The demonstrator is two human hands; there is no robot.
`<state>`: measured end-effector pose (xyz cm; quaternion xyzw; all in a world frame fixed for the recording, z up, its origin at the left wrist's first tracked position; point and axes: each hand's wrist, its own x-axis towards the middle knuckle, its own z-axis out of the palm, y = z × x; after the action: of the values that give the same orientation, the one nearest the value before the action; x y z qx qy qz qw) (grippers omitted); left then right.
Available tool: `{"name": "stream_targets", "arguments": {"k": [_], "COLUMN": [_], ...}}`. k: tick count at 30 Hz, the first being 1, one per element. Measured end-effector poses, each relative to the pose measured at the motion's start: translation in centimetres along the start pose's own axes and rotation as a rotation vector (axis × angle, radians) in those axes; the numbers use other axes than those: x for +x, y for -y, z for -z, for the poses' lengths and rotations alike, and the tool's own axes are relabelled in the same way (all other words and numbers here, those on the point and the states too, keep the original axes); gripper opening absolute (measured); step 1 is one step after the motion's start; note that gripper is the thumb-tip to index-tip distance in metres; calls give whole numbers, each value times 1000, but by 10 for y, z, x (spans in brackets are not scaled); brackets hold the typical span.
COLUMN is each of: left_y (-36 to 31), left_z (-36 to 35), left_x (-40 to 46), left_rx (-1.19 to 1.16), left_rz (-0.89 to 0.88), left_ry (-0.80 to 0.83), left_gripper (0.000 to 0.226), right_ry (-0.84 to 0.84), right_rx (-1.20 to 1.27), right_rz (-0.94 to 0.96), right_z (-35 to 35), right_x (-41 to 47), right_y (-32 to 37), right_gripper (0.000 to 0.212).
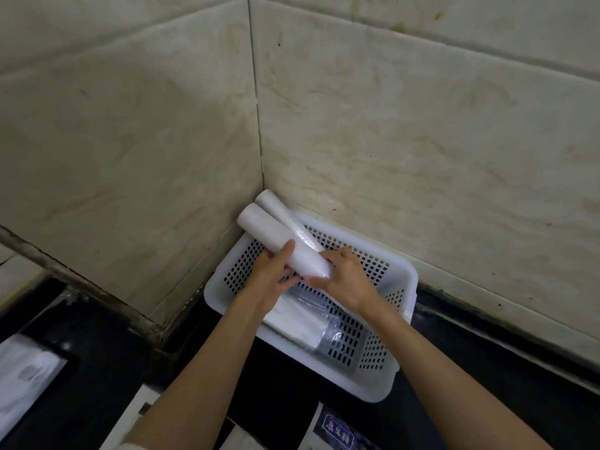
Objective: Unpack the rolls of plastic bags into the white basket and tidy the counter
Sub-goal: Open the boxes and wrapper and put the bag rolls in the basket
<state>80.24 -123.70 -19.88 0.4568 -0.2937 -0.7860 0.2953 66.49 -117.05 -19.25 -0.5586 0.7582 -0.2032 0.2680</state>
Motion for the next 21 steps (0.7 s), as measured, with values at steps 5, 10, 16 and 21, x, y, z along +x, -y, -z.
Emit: {"name": "stream_targets", "arguments": {"k": [5, 10, 16, 21], "left_y": [0, -5, -4, -3], "left_z": [8, 19, -1, -23], "left_x": [0, -6, 2, 15], "left_rx": [21, 69, -62, -174], "left_rz": [-10, -1, -38, -38], "left_ry": [-86, -81, -127, -116], "left_gripper": [45, 43, 49, 44], "right_ry": [8, 287, -34, -132], "right_rx": [31, 63, 121, 95], "right_rz": [-62, -84, 27, 112], "right_z": [7, 3, 36, 57], "right_x": [16, 28, 22, 15], "right_y": [-5, -4, 3, 11], "right_gripper": [27, 29, 35, 28]}}
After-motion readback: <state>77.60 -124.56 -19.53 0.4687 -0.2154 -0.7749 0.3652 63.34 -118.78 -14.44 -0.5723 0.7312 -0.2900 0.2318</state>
